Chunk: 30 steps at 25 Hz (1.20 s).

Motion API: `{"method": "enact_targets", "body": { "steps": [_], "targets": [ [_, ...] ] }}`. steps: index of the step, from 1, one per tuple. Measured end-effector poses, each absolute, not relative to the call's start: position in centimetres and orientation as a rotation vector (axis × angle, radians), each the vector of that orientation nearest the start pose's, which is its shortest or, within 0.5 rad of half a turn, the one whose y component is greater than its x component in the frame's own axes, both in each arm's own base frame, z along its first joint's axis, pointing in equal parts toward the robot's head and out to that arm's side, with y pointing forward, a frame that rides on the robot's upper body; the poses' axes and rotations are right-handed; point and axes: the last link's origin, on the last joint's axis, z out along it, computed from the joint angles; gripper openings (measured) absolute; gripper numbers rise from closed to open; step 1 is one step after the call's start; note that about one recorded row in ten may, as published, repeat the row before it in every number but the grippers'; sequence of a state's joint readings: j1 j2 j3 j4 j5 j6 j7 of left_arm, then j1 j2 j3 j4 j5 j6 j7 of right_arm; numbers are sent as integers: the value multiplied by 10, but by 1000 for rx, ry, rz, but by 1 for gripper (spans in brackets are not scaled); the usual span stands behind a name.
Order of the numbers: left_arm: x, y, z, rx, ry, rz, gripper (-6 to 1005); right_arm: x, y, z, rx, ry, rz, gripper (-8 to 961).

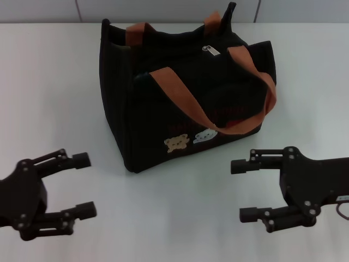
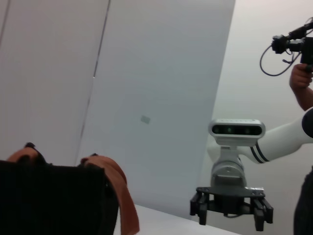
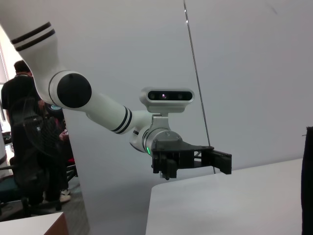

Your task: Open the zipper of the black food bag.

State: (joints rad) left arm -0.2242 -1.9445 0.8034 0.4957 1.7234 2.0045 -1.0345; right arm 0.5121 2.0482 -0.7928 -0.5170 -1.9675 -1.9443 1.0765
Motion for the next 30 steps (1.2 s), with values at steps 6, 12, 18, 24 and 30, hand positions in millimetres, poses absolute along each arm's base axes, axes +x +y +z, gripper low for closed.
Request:
{"method": "enact_targets", "body": {
  "steps": [6, 12, 18, 24, 30],
  "targets": [
    [-306, 209, 39, -2758, -436, -1152, 865, 240, 265, -13, -3069, 197, 1051, 786],
    [-303, 211, 37, -2760, -435, -1161, 866, 238, 266, -15, -3070, 193, 1056, 787],
    [-301, 212, 34, -2762, -426, -1166, 866, 238, 267, -14, -3059, 194, 1065, 787],
    [-300, 213, 33, -2757, -415, -1171, 866, 238, 266, -14, -3059, 199, 1068, 787],
    [-299, 213, 31, -2752, -417, -1176, 866, 238, 266, -15, -3057, 203, 1072, 787]
  ]
}}
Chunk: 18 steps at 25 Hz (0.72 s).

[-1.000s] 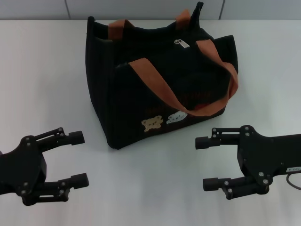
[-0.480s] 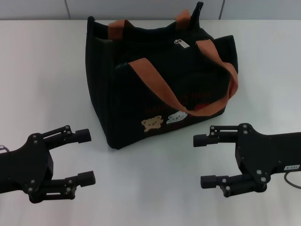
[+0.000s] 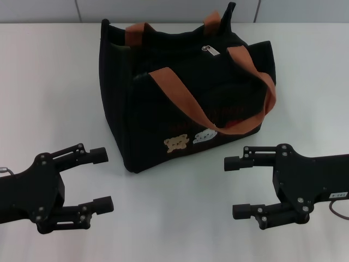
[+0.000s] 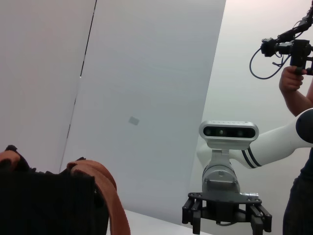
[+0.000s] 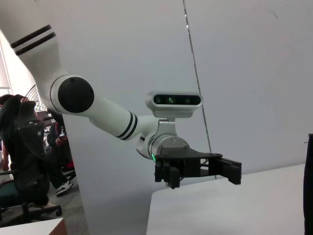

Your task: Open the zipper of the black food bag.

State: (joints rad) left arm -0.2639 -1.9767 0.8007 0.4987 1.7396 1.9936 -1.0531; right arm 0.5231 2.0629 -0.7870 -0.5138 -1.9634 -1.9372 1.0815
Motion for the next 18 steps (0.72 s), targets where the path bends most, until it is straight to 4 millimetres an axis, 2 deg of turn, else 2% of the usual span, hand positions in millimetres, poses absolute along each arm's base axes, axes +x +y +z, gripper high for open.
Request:
{"method": "enact_targets", "body": {
  "steps": [18],
  "targets": [
    [-298, 214, 30, -2748, -419, -1181, 866, 237, 265, -15, -3068, 200, 1076, 787]
  ]
}}
